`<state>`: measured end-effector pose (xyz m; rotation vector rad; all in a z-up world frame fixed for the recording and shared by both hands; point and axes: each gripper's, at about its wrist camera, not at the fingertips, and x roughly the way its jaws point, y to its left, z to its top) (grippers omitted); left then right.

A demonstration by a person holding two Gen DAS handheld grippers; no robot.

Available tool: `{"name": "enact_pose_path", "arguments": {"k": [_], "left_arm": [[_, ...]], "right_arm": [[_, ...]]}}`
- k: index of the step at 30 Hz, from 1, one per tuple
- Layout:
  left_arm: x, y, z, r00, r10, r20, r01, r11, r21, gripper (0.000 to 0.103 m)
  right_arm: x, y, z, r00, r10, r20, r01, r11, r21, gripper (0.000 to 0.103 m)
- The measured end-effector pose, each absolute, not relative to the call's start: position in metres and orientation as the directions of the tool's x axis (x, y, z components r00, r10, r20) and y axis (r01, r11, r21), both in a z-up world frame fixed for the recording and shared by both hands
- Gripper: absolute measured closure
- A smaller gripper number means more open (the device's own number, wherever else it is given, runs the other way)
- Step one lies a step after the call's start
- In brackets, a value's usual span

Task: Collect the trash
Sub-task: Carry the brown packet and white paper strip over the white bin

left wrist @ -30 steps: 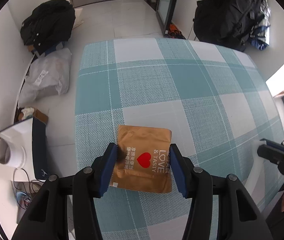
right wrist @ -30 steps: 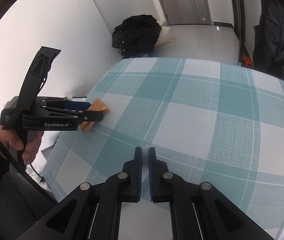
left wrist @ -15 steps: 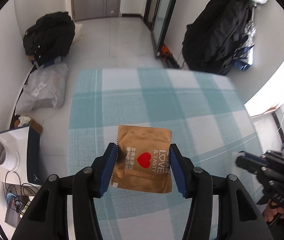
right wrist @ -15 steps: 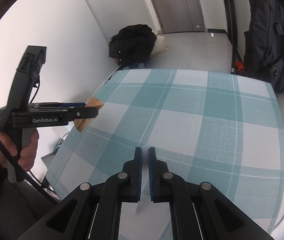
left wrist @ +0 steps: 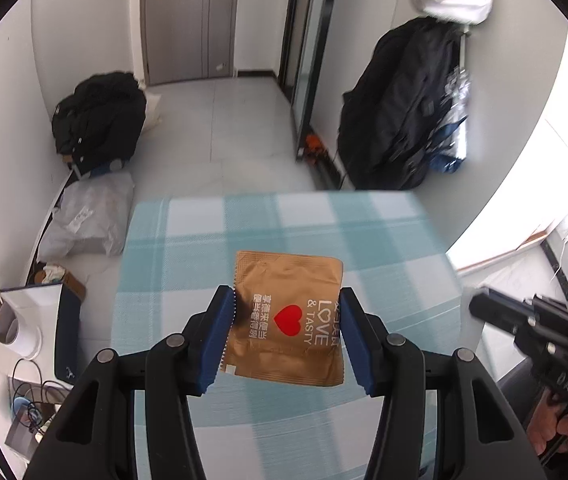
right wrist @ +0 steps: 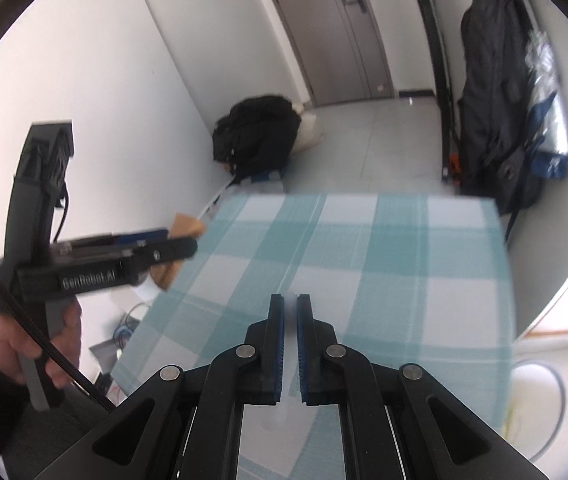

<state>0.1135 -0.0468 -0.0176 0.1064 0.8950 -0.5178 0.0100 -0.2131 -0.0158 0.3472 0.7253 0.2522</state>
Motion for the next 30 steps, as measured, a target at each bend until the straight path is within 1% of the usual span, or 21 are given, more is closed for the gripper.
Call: {"name": "enact_pose_path", "arguments": {"k": [4, 11, 16, 22, 26, 30], "left_arm": [[0.098, -0.072, 0.006, 0.540, -0.418, -0.731, 0.496, 0.859, -0.125, 0.055], [0.075, -0.127, 0.042, 0.541, -0.493, -0.681, 0.562, 0.815, -0.143, 0.055], [0.061, -0.166, 0.059, 0.524, -0.543, -0.656, 0.619, 0.772, -0.145, 0.055], [0.050, -0.208, 0.068, 0.478, -0.606, -0.636, 0.674, 0.717, -0.177, 0.055], [0.049, -0.243, 0.062, 0.429, -0.621, -0.656, 0.698, 0.688, -0.196, 0.055], [0.049, -0.278, 0.052, 0.379, -0.626, -0.682, 0.713, 0.667, -0.215, 0.055]], "right_arm": [[-0.002, -0.251, 0.010, 0.780, 0.297, -0.551, -0.044, 0.904, 0.425, 0.098], [-0.037, -0.305, 0.055, 0.845, 0.213, -0.491, -0.010, 0.924, 0.383, 0.098], [-0.067, -0.339, 0.084, 0.876, 0.173, -0.450, 0.010, 0.927, 0.375, 0.098], [-0.105, -0.390, 0.117, 0.909, 0.086, -0.407, 0.063, 0.939, 0.339, 0.098], [-0.126, -0.425, 0.117, 0.915, 0.009, -0.404, 0.136, 0.934, 0.329, 0.098], [-0.138, -0.460, 0.098, 0.895, -0.062, -0.442, 0.221, 0.922, 0.317, 0.098]]}}
